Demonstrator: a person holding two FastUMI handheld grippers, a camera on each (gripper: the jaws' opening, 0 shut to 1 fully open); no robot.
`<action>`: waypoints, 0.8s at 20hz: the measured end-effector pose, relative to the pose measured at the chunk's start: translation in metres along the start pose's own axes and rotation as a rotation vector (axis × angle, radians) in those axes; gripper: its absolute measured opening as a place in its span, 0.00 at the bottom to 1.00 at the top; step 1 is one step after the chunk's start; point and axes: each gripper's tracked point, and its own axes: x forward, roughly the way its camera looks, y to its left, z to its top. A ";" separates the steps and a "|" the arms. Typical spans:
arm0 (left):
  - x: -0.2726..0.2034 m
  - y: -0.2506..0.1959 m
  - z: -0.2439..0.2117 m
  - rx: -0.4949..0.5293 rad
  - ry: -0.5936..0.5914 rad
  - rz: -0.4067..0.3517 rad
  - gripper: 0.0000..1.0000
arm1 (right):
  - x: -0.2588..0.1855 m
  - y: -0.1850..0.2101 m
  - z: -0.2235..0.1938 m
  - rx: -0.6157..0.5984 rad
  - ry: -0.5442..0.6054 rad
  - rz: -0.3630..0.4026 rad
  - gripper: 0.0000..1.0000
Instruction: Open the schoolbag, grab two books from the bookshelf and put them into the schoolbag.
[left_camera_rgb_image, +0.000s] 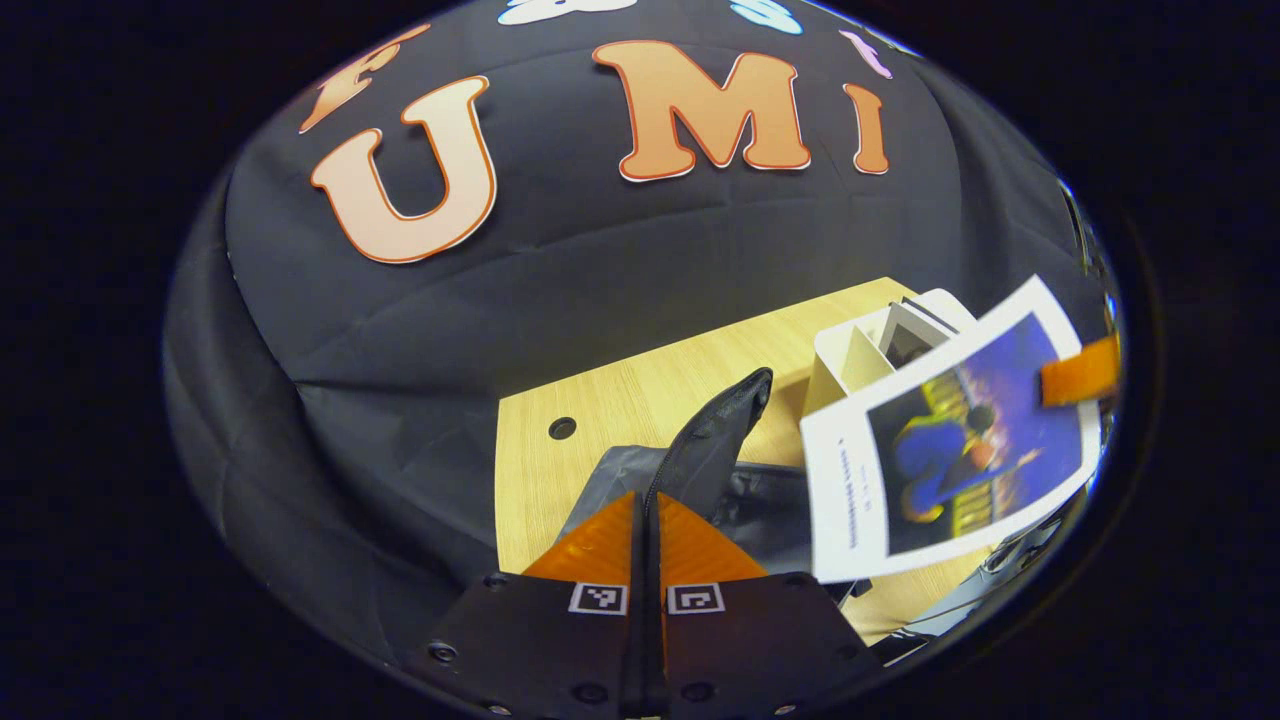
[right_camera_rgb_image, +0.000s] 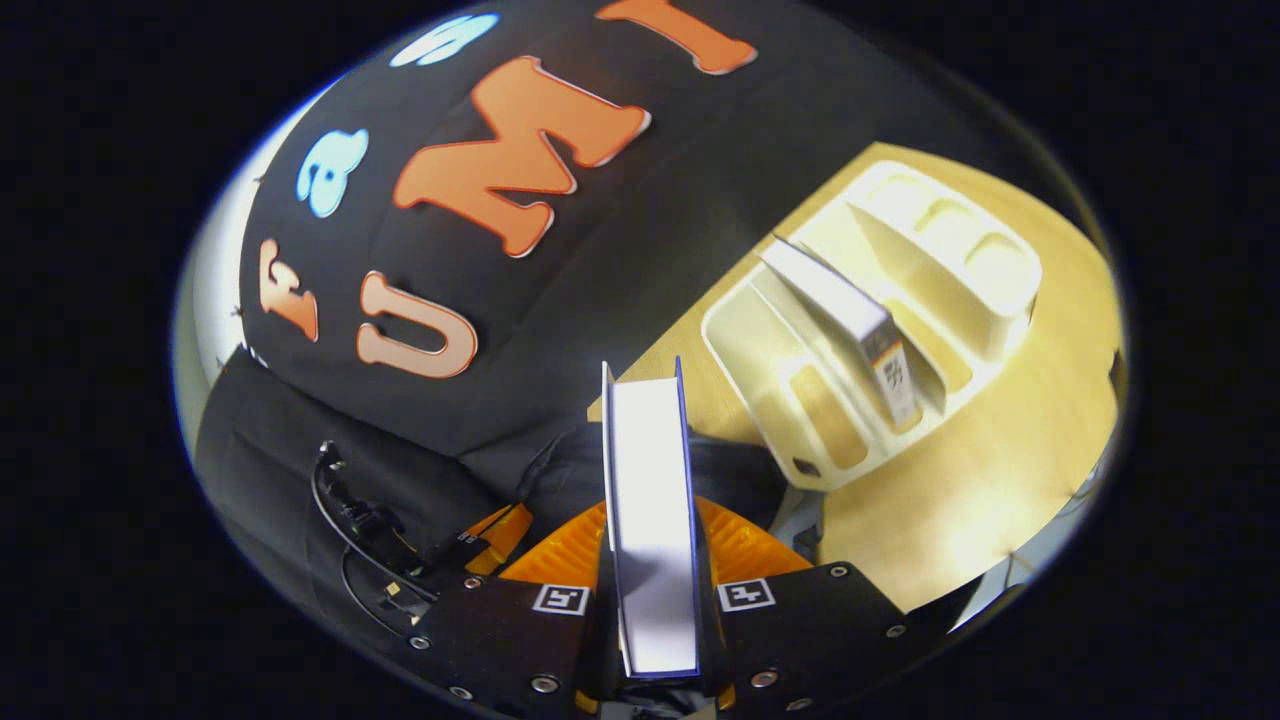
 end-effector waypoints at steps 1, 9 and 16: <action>0.001 -0.002 0.000 -0.004 -0.001 0.001 0.01 | 0.012 -0.017 -0.012 0.021 -0.002 -0.016 0.32; -0.014 -0.019 0.020 0.034 -0.046 -0.007 0.01 | 0.106 -0.034 -0.084 0.233 0.051 0.056 0.32; -0.024 -0.039 0.020 0.063 -0.053 -0.046 0.01 | 0.161 -0.022 -0.092 0.244 -0.019 0.048 0.32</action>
